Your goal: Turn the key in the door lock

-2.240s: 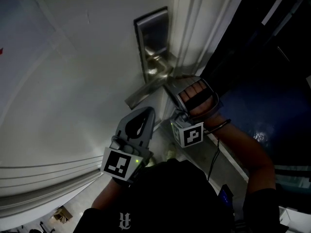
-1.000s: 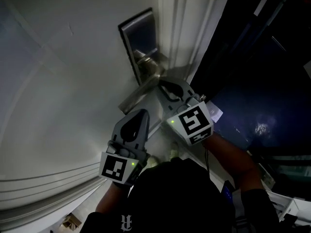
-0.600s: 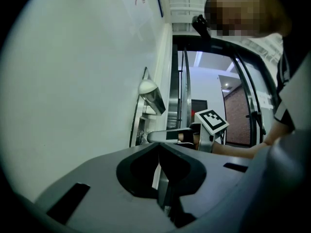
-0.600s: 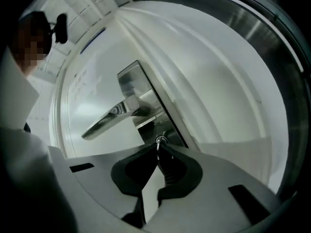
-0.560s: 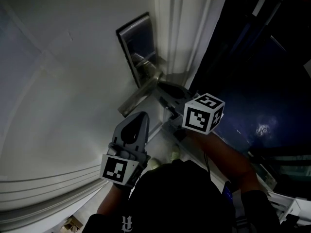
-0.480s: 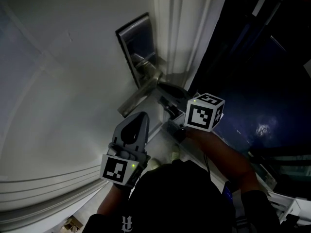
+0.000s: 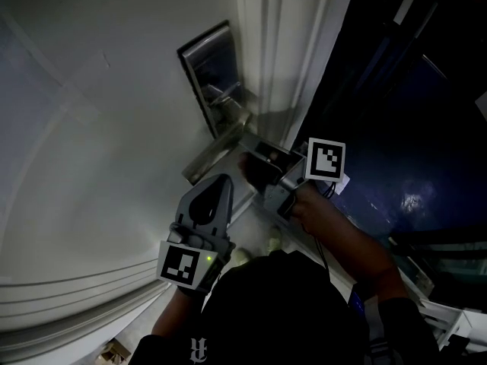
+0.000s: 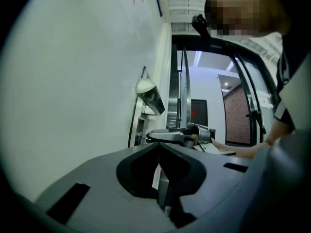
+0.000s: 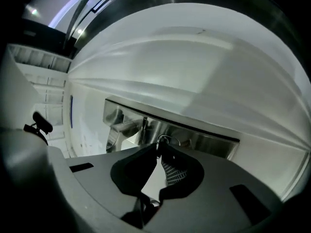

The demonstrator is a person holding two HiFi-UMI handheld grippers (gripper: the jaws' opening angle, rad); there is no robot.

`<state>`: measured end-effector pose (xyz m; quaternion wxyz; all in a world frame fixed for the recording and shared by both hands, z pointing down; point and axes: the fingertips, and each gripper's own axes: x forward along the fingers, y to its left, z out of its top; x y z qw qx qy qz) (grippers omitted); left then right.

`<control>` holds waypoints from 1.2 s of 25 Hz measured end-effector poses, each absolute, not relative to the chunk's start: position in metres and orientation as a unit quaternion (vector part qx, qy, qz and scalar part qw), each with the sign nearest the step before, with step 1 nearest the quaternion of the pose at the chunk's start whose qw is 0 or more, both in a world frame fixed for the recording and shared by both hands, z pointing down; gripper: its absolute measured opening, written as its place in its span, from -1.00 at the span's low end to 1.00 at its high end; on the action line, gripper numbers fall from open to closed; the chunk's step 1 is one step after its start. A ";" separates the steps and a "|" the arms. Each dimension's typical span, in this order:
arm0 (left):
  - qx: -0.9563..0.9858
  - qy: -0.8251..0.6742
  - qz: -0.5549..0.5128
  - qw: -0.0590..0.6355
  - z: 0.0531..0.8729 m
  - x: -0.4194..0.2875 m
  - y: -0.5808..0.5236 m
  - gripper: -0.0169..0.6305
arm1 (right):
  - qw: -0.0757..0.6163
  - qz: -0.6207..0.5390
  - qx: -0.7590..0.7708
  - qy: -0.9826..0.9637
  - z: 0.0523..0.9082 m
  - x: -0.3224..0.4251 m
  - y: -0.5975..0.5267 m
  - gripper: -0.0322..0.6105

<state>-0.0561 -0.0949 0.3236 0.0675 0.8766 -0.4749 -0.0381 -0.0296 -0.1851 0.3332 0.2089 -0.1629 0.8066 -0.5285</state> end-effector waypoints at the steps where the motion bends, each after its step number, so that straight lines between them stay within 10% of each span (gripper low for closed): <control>1: 0.877 -0.474 -0.038 0.067 0.323 -0.056 -0.095 -0.92 | 0.215 -0.534 -0.155 0.803 0.332 -0.030 -0.185 -0.83; 13: 0.879 -0.471 -0.037 0.063 0.321 -0.051 -0.094 -0.92 | 0.188 -0.430 -0.190 0.862 0.318 -0.009 -0.180 -0.83; 22: 0.879 -0.471 -0.036 0.062 0.321 -0.049 -0.094 -0.92 | -0.165 0.214 -0.290 0.918 0.313 -0.022 -0.144 -0.83; 30: 0.876 -0.478 -0.036 0.063 0.321 -0.053 -0.094 -0.92 | -0.232 0.455 -0.306 0.803 0.313 -0.031 -0.141 -0.83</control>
